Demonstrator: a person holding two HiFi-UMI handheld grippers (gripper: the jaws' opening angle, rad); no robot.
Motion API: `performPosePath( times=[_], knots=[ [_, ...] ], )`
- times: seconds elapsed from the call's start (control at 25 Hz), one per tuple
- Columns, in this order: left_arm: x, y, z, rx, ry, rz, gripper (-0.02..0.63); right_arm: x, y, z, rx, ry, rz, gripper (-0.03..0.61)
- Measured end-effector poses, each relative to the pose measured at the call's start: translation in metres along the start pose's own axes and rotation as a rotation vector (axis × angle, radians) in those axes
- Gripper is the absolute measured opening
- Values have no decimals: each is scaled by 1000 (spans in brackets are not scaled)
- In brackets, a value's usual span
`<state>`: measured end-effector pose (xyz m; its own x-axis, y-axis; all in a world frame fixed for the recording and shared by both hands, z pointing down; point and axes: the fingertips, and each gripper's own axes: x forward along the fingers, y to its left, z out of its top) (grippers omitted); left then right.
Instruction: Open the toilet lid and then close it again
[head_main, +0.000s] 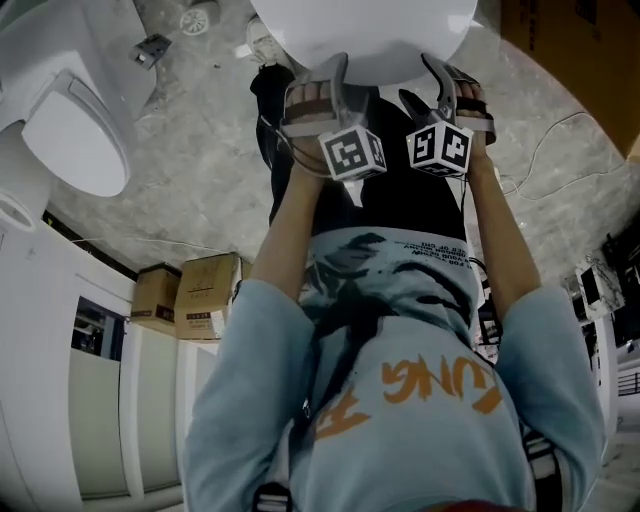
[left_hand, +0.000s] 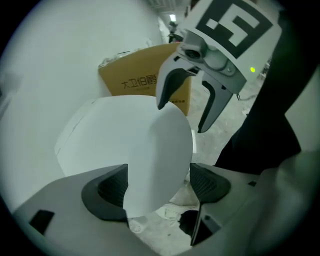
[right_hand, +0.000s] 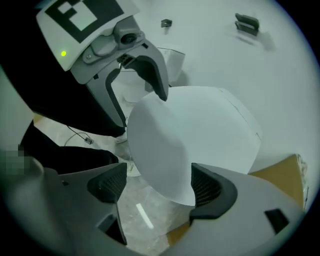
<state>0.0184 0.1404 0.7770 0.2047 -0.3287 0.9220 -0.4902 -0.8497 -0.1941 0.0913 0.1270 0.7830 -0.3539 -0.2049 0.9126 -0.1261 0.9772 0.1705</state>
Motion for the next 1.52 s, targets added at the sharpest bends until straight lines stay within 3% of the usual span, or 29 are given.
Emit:
performPosePath(
  times=[0.12,0.32,0.52,0.68,0.92,1.28,1.52],
  knots=[
    [15,-8,-3,123,9,36,380,15,4,-5,-68,-2,-35,422],
    [35,-8,-11,185,38,69,380,31,-1,-10,-88,-15,-94,420],
    [36,-8,-9,248,38,95,380,33,-5,-12,-116,45,-152,396],
    [36,-10,-9,241,48,87,380,31,-6,-11,-110,93,-126,400],
    [12,0,1,256,-33,136,380,5,-12,-3,-48,93,-155,377],
    [-58,13,24,308,-113,207,382,-68,-28,28,-25,34,-195,379],
    [-106,32,44,281,-119,209,382,-119,-49,50,10,-15,-239,379]
  ],
)
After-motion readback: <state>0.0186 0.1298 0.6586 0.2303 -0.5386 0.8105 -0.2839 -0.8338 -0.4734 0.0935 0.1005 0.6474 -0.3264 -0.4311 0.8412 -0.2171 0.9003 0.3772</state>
